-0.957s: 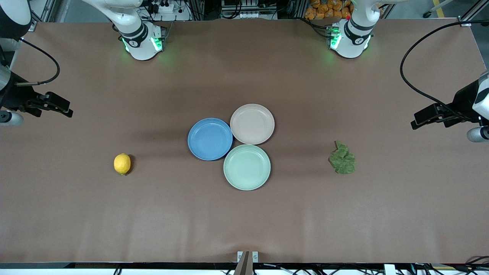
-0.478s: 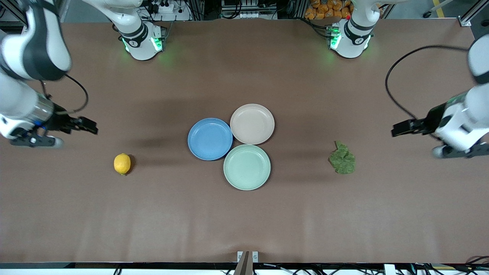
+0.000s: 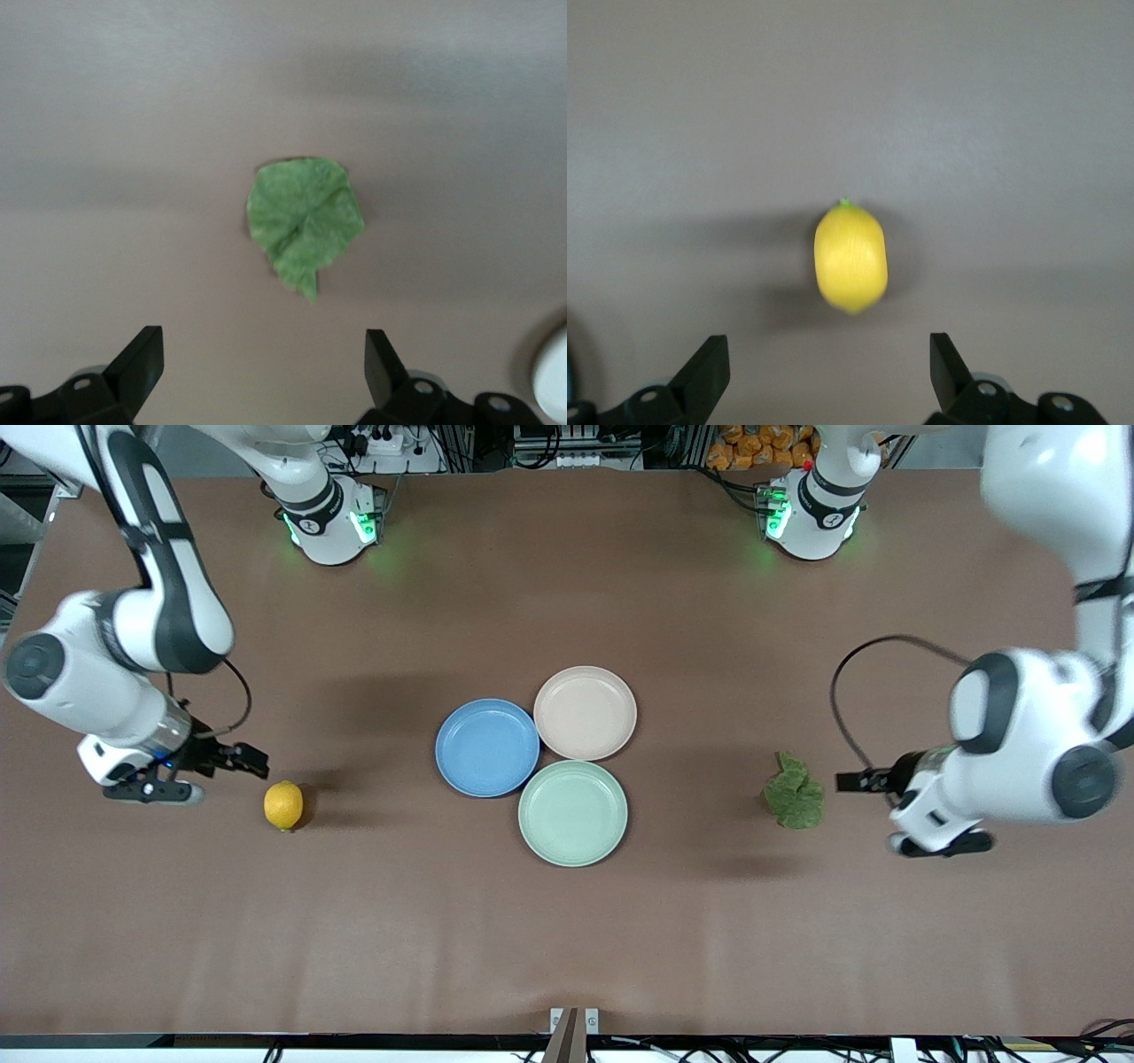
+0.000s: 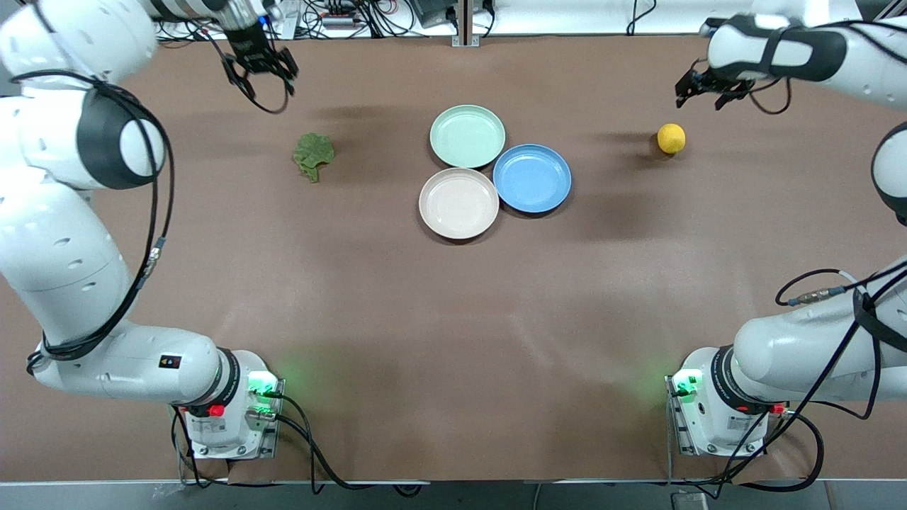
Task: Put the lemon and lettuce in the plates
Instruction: 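Reach the right gripper to the lemon while the left gripper reaches the lettuce, then close the right gripper on the lemon while the left gripper grasps lettuce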
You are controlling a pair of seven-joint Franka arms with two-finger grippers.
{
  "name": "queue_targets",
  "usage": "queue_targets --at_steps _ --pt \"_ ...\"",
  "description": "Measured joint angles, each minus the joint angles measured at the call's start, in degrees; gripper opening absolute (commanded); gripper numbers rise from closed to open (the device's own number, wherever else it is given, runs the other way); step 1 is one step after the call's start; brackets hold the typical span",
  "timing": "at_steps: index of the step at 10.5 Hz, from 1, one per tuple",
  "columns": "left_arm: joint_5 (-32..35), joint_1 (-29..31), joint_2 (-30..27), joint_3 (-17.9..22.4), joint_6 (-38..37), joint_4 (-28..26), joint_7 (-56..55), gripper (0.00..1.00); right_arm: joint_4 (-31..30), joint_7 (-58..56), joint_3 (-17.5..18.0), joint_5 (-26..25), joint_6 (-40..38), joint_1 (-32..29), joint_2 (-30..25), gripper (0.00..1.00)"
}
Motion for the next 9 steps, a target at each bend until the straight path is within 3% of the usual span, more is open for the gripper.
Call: queue_targets --at_steps 2,8,9 --pt "0.0 -0.6 2.7 -0.1 9.9 -4.9 0.0 1.00 -1.4 0.0 0.1 0.0 7.7 0.2 4.6 1.00" --pt "-0.6 -0.6 6.1 -1.1 16.4 -8.3 0.0 1.00 -1.7 -0.2 -0.3 -0.8 20.7 0.9 13.7 1.00" --pt "-0.7 -0.6 6.9 -1.2 17.4 -8.4 0.0 1.00 -1.9 -0.2 -0.9 -2.0 21.7 0.9 14.4 0.88"
